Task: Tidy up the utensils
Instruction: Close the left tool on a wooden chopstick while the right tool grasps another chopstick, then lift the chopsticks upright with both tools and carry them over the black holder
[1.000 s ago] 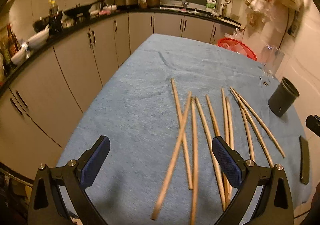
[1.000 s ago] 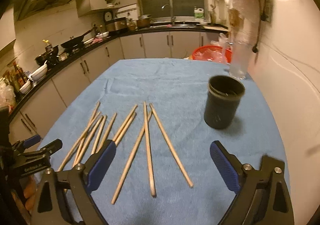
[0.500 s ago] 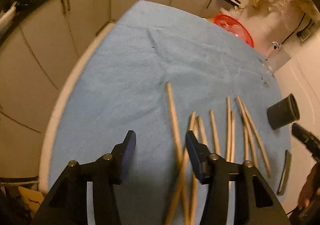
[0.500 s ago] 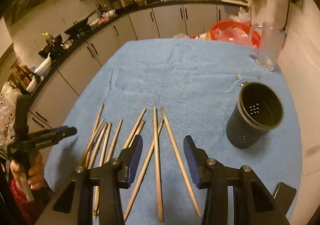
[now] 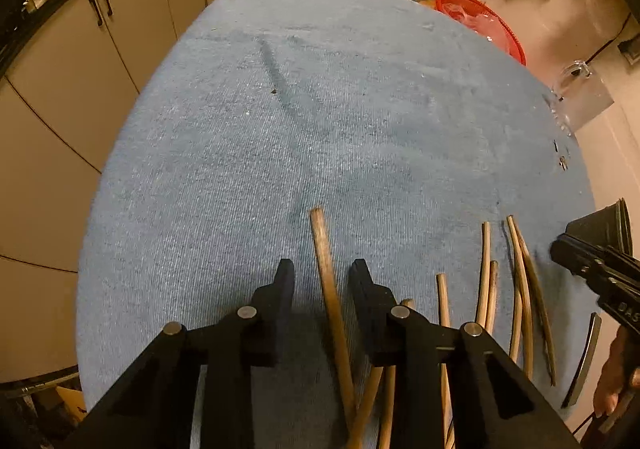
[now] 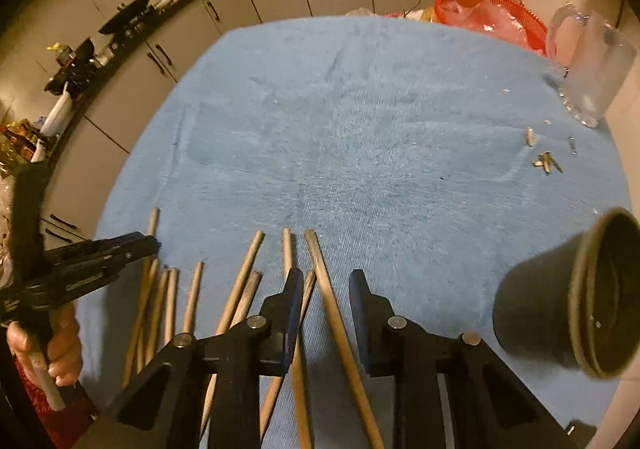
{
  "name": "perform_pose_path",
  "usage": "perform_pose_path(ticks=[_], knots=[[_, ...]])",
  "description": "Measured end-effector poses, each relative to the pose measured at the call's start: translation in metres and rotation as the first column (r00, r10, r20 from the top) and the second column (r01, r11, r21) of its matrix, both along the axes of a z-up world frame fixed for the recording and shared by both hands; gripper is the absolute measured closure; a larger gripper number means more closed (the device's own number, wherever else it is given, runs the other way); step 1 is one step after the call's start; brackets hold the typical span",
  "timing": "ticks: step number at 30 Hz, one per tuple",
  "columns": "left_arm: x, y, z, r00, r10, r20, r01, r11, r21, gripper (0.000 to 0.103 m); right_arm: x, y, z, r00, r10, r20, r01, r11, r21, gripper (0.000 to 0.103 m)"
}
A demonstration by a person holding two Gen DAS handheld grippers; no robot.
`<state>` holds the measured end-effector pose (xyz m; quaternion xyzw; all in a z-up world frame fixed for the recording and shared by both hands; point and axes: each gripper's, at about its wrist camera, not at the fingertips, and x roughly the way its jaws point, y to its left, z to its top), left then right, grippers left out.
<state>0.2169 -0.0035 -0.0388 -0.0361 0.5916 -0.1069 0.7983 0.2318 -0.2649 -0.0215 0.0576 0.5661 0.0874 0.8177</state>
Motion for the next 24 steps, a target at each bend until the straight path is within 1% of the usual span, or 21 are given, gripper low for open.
perform_pose_path(ticks=[2,3,5,10,13,14,15,16,17,18,21,23,24], knots=[[0.008,-0.008,-0.003,1.000,-0.008,0.000,0.008,1.000,0.030,0.075,0.005,0.002,-0.005,1.000,0.004,-0.013,-0.004,1.000,-0.002,0.077],[0.009,-0.011,-0.003,1.000,-0.009,0.005,0.009,0.998,0.061,0.082,0.008,0.005,-0.007,1.000,0.013,-0.019,-0.013,1.000,-0.012,0.077],[0.011,-0.013,-0.006,1.000,-0.013,0.012,0.011,0.993,0.114,0.090,0.012,0.007,-0.011,0.999,0.017,-0.032,-0.018,1.000,-0.025,0.077],[0.018,-0.025,-0.006,1.000,-0.023,0.020,0.020,0.989,0.145,0.091,0.021,0.015,-0.020,0.998,0.039,-0.058,-0.043,0.997,-0.058,0.077],[0.020,-0.033,-0.009,0.998,-0.050,0.026,0.045,0.985,0.165,0.091,0.029,0.021,-0.025,0.996,0.054,-0.075,-0.060,0.995,-0.079,0.077],[0.021,-0.036,-0.008,0.998,-0.049,0.029,0.044,0.985,0.164,0.091,0.030,0.023,-0.028,0.995,0.060,-0.080,-0.067,0.994,-0.088,0.076],[0.023,-0.037,-0.009,0.999,-0.044,0.033,0.038,0.986,0.160,0.091,0.031,0.028,-0.027,0.995,0.068,-0.068,-0.075,0.991,-0.107,0.077],[0.025,-0.038,-0.008,0.998,-0.045,0.036,0.039,0.986,0.163,0.091,0.031,0.032,-0.027,0.995,0.078,-0.064,-0.086,0.988,-0.129,0.079],[0.027,-0.041,-0.008,0.998,-0.053,0.036,0.046,0.984,0.174,0.092,0.031,0.034,-0.027,0.995,0.079,-0.061,-0.087,0.986,-0.142,0.084],[0.027,-0.041,-0.007,0.998,-0.055,0.038,0.047,0.984,0.174,0.093,0.030,0.035,-0.027,0.996,0.074,-0.058,-0.082,0.985,-0.152,0.093],[0.030,-0.038,-0.002,0.997,-0.044,0.056,0.039,0.994,0.099,0.094,0.026,0.034,-0.022,0.997,0.062,-0.036,-0.067,0.988,-0.137,0.095],[0.028,-0.035,0.003,0.996,-0.039,0.082,0.033,0.997,0.074,0.094,0.021,0.025,-0.015,0.999,0.037,-0.009,-0.038,0.993,-0.110,0.095],[0.025,-0.033,0.008,0.994,-0.038,0.098,0.032,0.998,0.063,0.094,0.015,0.022,-0.007,0.999,0.034,0.023,-0.031,0.994,-0.101,0.095]])
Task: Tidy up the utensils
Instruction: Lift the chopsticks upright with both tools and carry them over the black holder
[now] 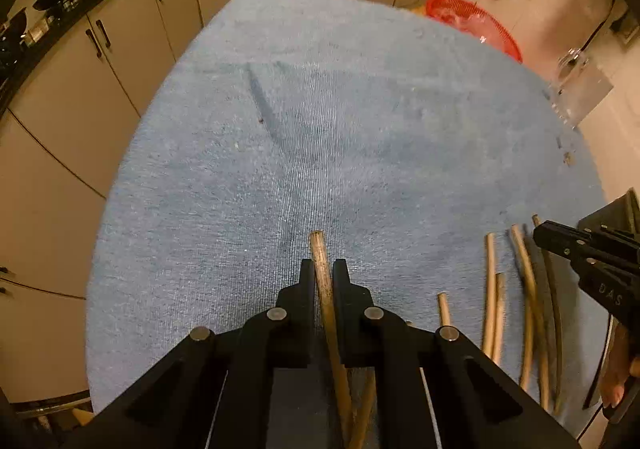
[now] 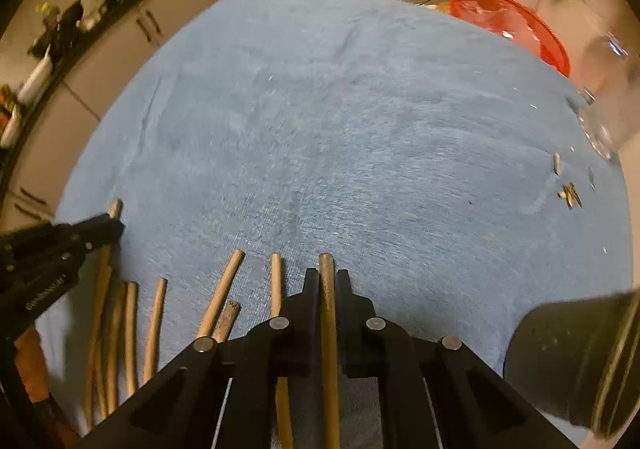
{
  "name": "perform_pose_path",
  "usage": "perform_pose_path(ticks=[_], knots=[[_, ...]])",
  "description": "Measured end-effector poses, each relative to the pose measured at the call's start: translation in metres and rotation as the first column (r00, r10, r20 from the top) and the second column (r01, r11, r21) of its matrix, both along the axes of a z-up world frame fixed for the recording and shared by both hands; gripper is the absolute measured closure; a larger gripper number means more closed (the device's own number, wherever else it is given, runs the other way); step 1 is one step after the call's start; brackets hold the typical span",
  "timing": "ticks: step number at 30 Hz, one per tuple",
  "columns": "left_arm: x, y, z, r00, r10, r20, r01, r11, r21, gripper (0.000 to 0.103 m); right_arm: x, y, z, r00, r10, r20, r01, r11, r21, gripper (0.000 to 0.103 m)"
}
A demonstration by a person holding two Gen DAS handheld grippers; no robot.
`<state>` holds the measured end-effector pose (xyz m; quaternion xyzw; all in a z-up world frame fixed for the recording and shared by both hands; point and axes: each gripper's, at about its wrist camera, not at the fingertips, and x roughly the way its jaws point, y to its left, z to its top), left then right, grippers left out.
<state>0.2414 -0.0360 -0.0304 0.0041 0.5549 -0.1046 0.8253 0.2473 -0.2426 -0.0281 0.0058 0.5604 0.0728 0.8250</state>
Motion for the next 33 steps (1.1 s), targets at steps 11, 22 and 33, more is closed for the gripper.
perform_pose_path(ticks=[11,22,33], knots=[[-0.052,0.013,0.097,0.956,0.031,0.293,-0.005,0.996,-0.088,0.095,-0.097,-0.022,0.112,0.917,-0.077,0.391,0.035,0.993,0.115,0.095],[-0.105,0.018,0.148,0.895,0.044,0.445,0.011,0.993,-0.121,0.096,-0.166,-0.036,0.150,0.836,-0.171,0.521,0.076,0.977,0.198,0.095],[-0.069,0.008,0.108,0.958,-0.006,0.287,0.010,1.000,-0.012,0.093,-0.184,-0.048,0.150,0.826,-0.196,0.528,0.079,0.969,0.236,0.095]])
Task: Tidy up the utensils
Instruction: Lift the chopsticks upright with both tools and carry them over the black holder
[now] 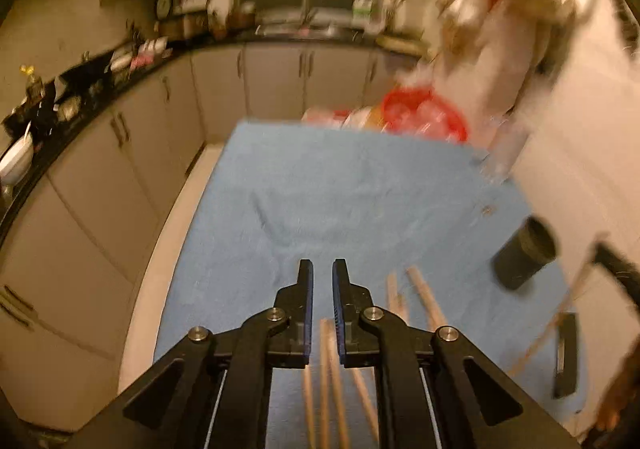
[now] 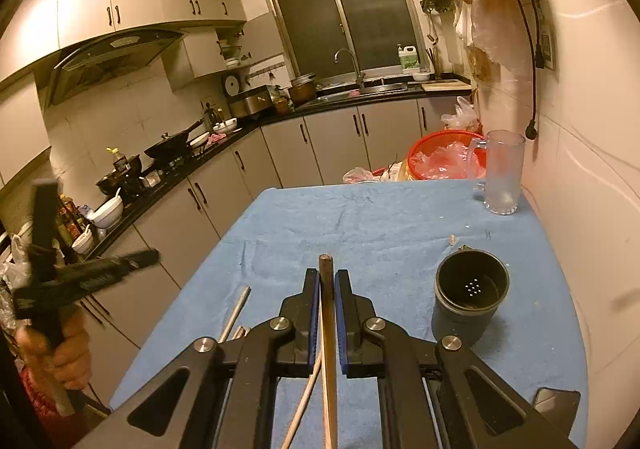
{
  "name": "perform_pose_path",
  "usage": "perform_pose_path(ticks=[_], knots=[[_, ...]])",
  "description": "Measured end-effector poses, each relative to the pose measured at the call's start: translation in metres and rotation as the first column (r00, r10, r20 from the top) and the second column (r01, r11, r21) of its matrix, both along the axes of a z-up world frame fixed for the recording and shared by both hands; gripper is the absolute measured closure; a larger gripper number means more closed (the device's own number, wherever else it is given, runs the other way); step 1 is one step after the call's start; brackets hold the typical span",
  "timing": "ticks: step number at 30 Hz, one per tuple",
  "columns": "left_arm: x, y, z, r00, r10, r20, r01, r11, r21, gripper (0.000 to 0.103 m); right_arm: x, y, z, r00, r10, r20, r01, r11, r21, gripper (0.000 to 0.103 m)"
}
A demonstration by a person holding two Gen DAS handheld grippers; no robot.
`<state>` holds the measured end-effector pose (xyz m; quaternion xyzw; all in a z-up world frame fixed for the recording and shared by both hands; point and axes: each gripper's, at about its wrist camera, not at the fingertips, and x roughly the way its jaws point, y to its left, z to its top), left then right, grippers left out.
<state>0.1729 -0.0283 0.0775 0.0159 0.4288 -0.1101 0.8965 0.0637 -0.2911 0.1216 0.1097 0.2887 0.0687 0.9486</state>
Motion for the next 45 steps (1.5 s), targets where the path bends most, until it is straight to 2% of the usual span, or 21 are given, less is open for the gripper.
perform_pose_path(ticks=[3,6,9,13,15,17,20,24,28,32,38,45], knots=[[0.035,-0.005,-0.038,0.991,-0.009,-0.131,0.012,1.000,0.023,0.091,0.001,-0.002,-0.002,1.000,0.014,-0.001,-0.014,1.000,0.018,0.095],[0.065,-0.011,-0.072,0.975,0.034,-0.217,-0.016,0.996,0.083,0.091,0.002,-0.004,-0.003,1.000,0.022,-0.004,-0.022,0.999,0.033,0.095],[0.088,-0.018,-0.099,0.957,0.045,-0.285,-0.018,0.995,0.095,0.090,0.002,-0.006,-0.004,1.000,0.028,-0.002,-0.028,0.999,0.035,0.095],[0.109,-0.029,-0.119,0.948,0.084,-0.306,-0.034,0.986,0.165,0.090,0.002,-0.006,-0.003,0.999,0.040,-0.001,-0.040,0.999,0.034,0.095],[0.117,-0.033,-0.128,0.941,0.102,-0.322,-0.042,0.982,0.187,0.084,0.001,-0.007,-0.003,0.999,0.045,0.001,-0.045,0.998,0.034,0.095],[0.117,-0.038,-0.131,0.948,0.098,-0.302,-0.038,0.980,0.197,0.084,0.001,-0.008,-0.003,0.999,0.049,0.001,-0.049,0.998,0.034,0.095],[0.116,-0.046,-0.131,0.949,0.085,-0.302,-0.025,0.980,0.197,0.096,0.000,-0.009,-0.002,0.999,0.050,0.002,-0.050,0.998,0.036,0.095],[0.098,-0.049,-0.120,0.963,0.049,-0.264,-0.009,0.988,0.152,0.096,-0.004,-0.010,0.002,0.999,0.047,0.012,-0.048,0.998,0.040,0.095],[0.061,-0.043,-0.082,0.987,0.016,-0.162,0.001,0.995,0.101,0.096,-0.013,-0.010,0.010,0.998,0.046,0.034,-0.048,0.998,0.037,0.095],[0.028,-0.031,-0.038,0.998,0.011,-0.067,-0.008,0.999,0.047,0.096,-0.023,-0.008,0.017,0.997,0.042,0.063,-0.044,0.998,0.034,0.095],[-0.009,-0.016,0.022,0.998,-0.001,0.064,0.001,1.000,-0.012,0.096,-0.032,-0.006,0.025,0.996,0.038,0.081,-0.041,0.999,0.031,0.095],[-0.013,-0.014,0.054,0.990,-0.028,0.135,0.034,0.999,-0.041,0.096,-0.039,-0.007,0.031,0.995,0.034,0.094,-0.037,0.999,0.033,0.095]])
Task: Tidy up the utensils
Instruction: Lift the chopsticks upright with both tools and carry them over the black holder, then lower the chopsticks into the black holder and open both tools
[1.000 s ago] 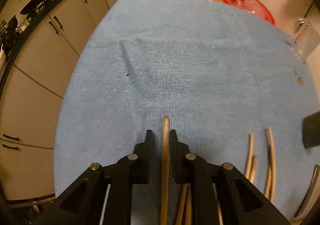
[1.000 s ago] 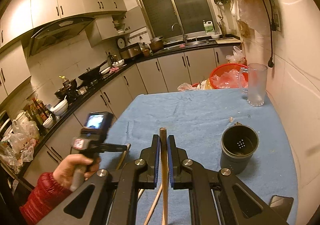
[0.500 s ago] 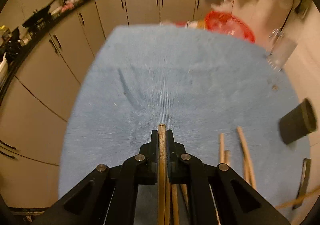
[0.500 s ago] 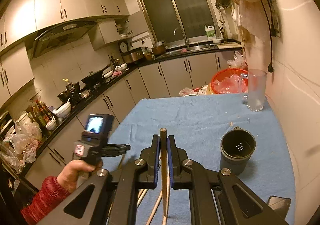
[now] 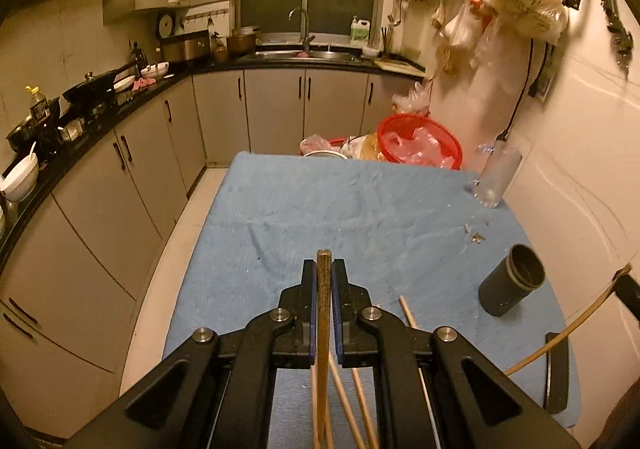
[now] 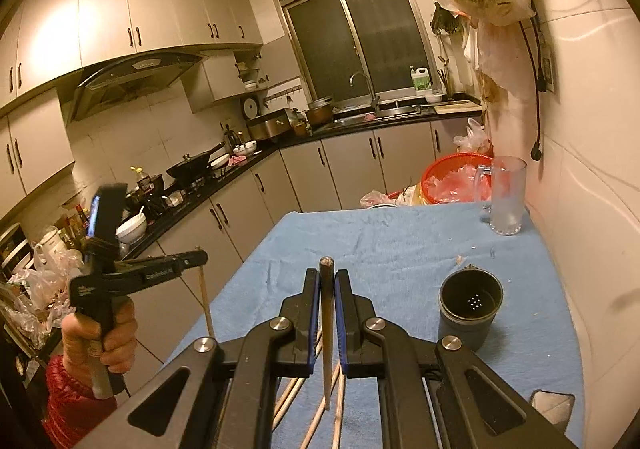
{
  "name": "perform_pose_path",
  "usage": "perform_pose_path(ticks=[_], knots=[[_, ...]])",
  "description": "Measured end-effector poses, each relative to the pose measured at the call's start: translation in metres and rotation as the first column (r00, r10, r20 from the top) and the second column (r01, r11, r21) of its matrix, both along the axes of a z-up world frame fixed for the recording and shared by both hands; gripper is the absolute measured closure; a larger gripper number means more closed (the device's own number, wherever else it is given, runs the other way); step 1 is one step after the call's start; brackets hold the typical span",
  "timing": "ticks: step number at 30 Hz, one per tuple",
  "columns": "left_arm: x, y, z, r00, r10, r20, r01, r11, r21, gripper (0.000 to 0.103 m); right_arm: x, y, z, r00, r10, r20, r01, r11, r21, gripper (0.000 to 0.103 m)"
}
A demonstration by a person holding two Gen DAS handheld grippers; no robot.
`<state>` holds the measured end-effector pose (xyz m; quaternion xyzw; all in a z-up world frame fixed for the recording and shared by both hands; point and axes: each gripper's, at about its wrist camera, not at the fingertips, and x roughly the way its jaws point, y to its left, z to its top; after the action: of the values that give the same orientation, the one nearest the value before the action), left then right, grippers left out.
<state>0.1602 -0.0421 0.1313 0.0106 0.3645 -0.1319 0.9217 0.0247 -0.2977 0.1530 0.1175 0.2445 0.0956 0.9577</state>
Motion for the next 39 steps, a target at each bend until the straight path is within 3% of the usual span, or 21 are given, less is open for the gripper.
perform_pose_path(ticks=[18,31,39], knots=[[-0.020,-0.064,0.056,0.991,-0.118,0.068,0.122,0.991,-0.054,0.096,-0.004,-0.045,0.018,0.997,-0.068,0.036,0.066,0.997,0.041,0.095],[-0.014,-0.154,0.107,0.967,-0.222,0.126,0.239,0.960,-0.143,0.096,0.010,-0.114,0.070,0.973,-0.195,0.121,0.188,0.980,0.072,0.095],[0.002,-0.199,0.117,0.959,-0.239,0.152,0.265,0.947,-0.183,0.096,0.034,-0.143,0.083,0.963,-0.236,0.132,0.227,0.971,0.077,0.095]])
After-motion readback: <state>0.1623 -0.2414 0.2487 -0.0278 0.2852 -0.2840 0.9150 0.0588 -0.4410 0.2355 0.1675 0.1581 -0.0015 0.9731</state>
